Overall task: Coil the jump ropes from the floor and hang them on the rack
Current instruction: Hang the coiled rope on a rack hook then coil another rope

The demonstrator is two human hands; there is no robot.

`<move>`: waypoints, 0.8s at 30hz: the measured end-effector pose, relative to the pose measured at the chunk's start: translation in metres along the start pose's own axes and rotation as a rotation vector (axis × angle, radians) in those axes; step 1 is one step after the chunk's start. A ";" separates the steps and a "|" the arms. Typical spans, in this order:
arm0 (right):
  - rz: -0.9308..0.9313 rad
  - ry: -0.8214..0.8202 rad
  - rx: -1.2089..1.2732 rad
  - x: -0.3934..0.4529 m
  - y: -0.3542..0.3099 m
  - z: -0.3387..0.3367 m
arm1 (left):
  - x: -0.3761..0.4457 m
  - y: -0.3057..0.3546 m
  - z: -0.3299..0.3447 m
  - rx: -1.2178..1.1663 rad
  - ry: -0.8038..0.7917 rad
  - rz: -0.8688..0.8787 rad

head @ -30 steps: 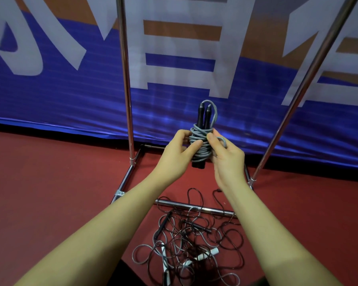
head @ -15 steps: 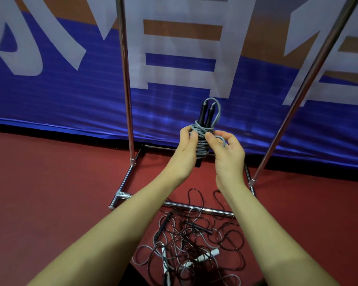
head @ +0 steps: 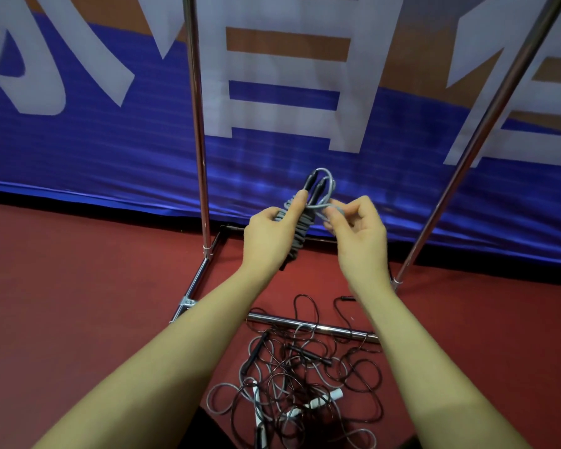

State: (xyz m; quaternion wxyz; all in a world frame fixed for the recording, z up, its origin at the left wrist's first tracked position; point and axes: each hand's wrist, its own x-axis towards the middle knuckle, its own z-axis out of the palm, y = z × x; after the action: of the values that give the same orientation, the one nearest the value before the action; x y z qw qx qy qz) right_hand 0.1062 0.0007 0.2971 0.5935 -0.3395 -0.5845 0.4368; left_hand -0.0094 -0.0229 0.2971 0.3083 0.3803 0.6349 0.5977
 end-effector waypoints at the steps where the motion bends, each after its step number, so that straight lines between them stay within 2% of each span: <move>1: 0.036 0.000 0.065 0.002 -0.001 -0.002 | 0.000 -0.001 0.000 0.010 -0.038 -0.010; 5: 0.184 0.029 0.226 0.008 -0.003 -0.008 | 0.000 0.000 0.000 -0.127 -0.253 -0.074; 9: 0.223 0.036 0.241 0.007 -0.002 -0.009 | 0.002 -0.003 -0.006 -0.039 -0.388 -0.042; 15: 0.207 0.017 0.270 0.010 -0.003 -0.010 | 0.006 -0.008 -0.003 -0.006 -0.224 0.103; 19: 0.179 0.019 0.181 0.013 0.000 -0.014 | 0.008 -0.010 -0.002 -0.032 -0.251 0.127; 24: 0.243 -0.021 0.295 0.012 -0.002 -0.015 | 0.008 -0.015 -0.003 -0.033 -0.296 0.119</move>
State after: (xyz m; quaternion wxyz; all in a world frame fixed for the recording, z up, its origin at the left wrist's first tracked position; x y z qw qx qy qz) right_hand 0.1208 0.0124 0.3019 0.5737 -0.3125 -0.4750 0.5896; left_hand -0.0179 -0.0177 0.2826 0.3689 0.4958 0.5489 0.5628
